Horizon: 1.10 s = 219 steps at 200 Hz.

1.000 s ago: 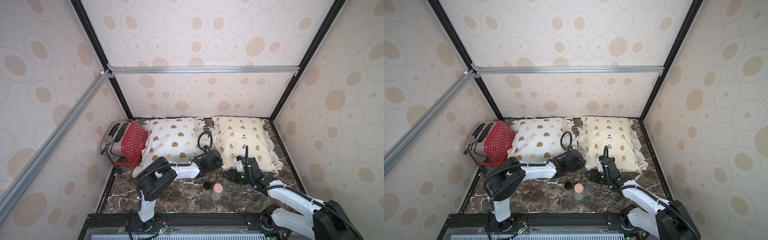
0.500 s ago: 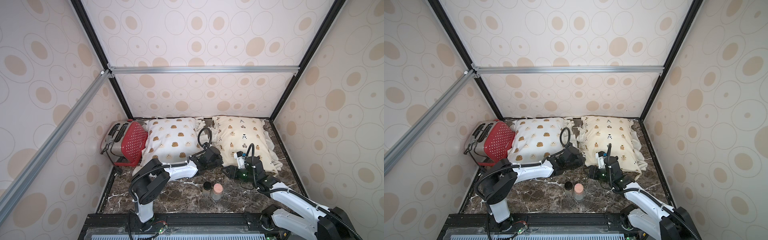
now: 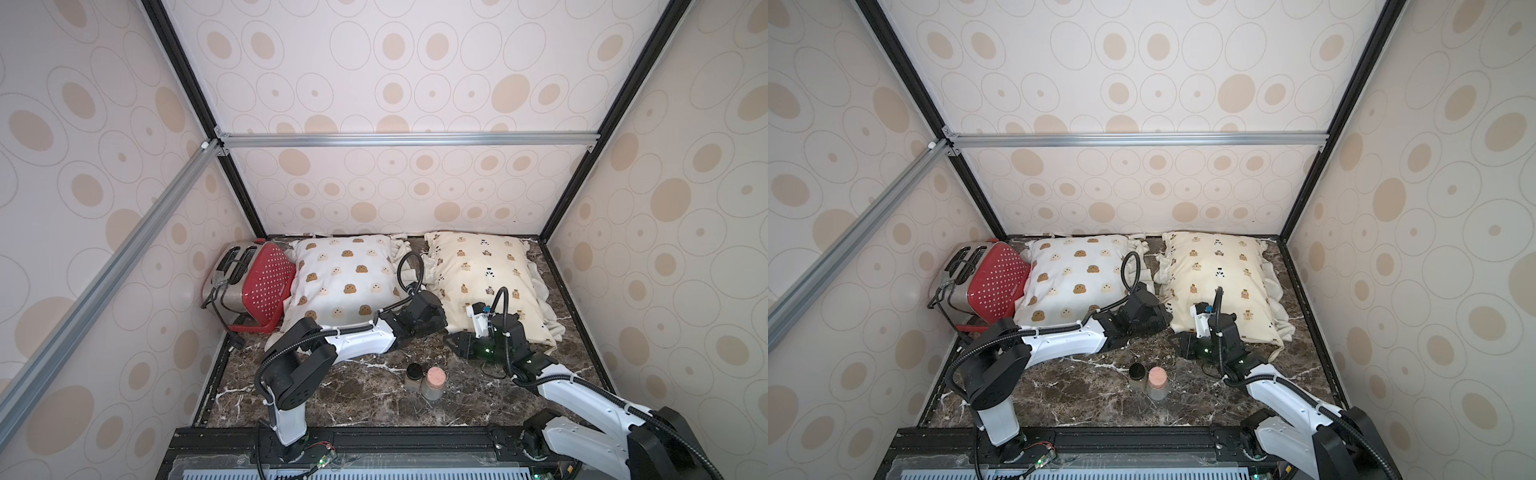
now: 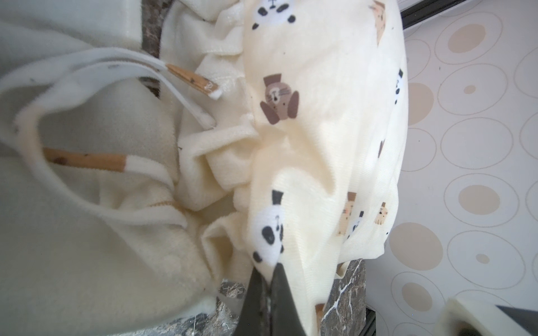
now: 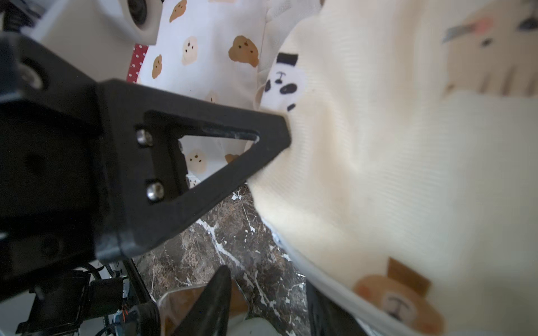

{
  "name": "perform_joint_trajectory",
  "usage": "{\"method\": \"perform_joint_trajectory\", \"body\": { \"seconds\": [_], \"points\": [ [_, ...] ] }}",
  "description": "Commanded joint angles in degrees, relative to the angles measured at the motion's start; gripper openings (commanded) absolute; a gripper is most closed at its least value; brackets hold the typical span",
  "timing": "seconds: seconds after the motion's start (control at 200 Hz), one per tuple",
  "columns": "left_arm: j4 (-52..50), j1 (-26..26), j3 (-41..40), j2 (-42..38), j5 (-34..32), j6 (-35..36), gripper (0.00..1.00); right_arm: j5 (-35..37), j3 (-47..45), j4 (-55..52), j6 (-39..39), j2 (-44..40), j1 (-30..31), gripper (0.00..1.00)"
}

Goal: Zip up pillowcases
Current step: Zip the zipper on the pillowcase.

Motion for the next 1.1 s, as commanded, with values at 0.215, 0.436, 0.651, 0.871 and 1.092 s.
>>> {"method": "perform_joint_trajectory", "body": {
  "seconds": [0.215,0.436,0.651,0.871,1.092],
  "points": [
    [-0.69,0.19,2.82,-2.56,0.14,2.18,0.00,0.56,0.54,2.98,-6.30,3.70,-0.18,0.44],
    [-0.52,0.19,2.50,-3.25,0.13,2.57,0.00,0.79,0.20,6.17,-8.09,5.25,-0.24,0.42],
    [-0.51,0.19,2.58,-3.16,0.31,2.67,0.00,0.83,0.69,9.65,-8.45,7.18,-0.23,0.40],
    [-0.43,0.19,2.62,-3.01,0.65,2.79,0.00,0.76,0.89,12.29,-8.48,8.02,-0.29,0.36],
    [-0.43,0.19,2.51,-3.06,0.77,2.94,0.00,1.84,1.52,12.22,-8.54,8.23,-0.40,0.33]
  ]
}}
